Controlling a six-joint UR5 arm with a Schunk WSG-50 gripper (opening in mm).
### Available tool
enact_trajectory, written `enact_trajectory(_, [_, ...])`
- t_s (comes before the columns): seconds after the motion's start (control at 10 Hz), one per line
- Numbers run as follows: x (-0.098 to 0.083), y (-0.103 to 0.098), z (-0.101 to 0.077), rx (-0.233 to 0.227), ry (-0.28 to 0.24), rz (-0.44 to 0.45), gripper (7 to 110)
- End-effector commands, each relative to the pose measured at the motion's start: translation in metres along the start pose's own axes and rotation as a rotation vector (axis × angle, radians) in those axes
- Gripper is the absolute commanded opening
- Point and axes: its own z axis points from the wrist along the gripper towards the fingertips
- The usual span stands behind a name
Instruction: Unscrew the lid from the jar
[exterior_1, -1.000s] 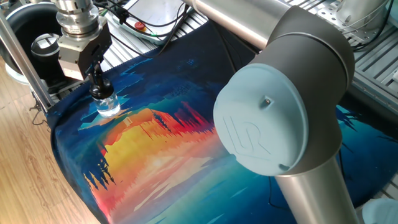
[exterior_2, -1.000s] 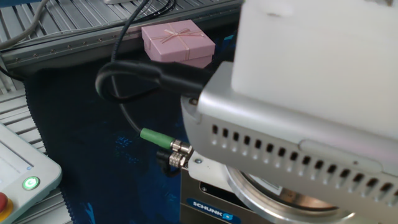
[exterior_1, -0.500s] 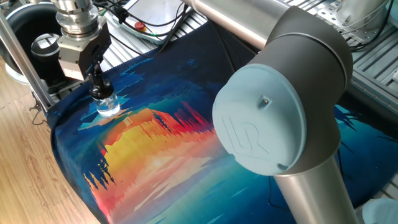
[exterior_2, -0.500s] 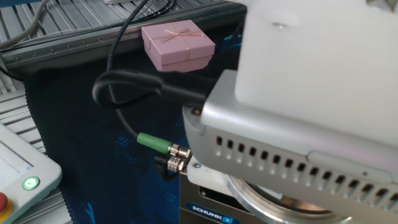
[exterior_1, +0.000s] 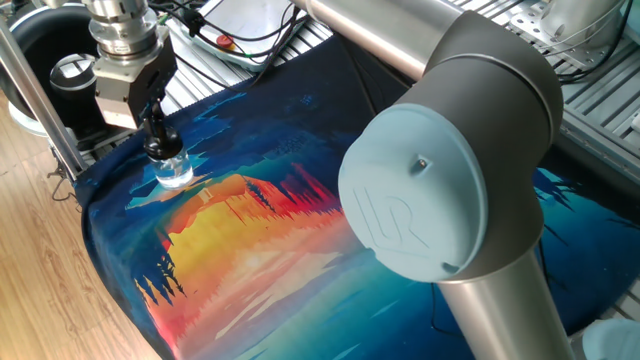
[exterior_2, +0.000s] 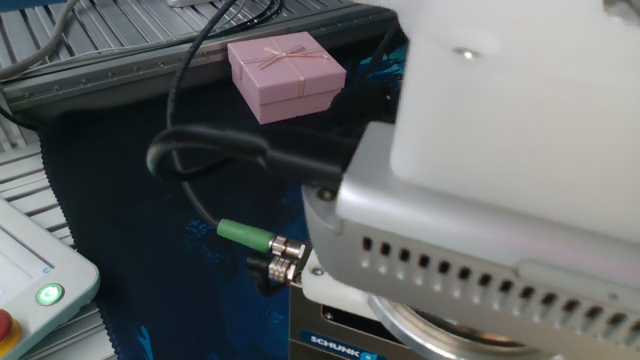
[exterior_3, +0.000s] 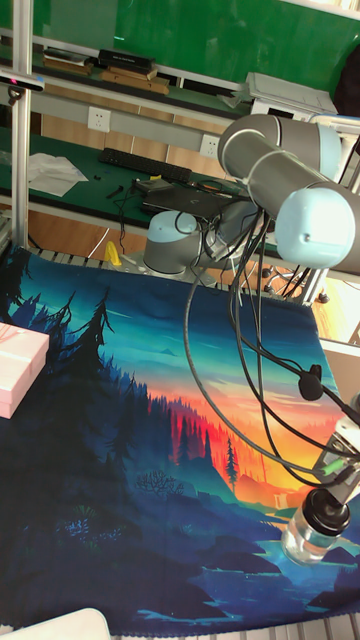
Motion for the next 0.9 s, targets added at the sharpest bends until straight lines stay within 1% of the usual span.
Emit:
enact_trajectory(0.0, [-0.001,0.0014,-0.0014,-0.004,0.007,-0.03,22])
enact_trajectory(0.3, [-0.002,0.0001,-0.0003,0.002,0.012,-0.076,22])
enact_trajectory(0.6, [-0.0013,-0.0033,-0.0015,0.022,0.024,-0.136,22])
enact_trajectory(0.8, [-0.0033,-0.0023,-0.0025,0.025,0.023,-0.166,22])
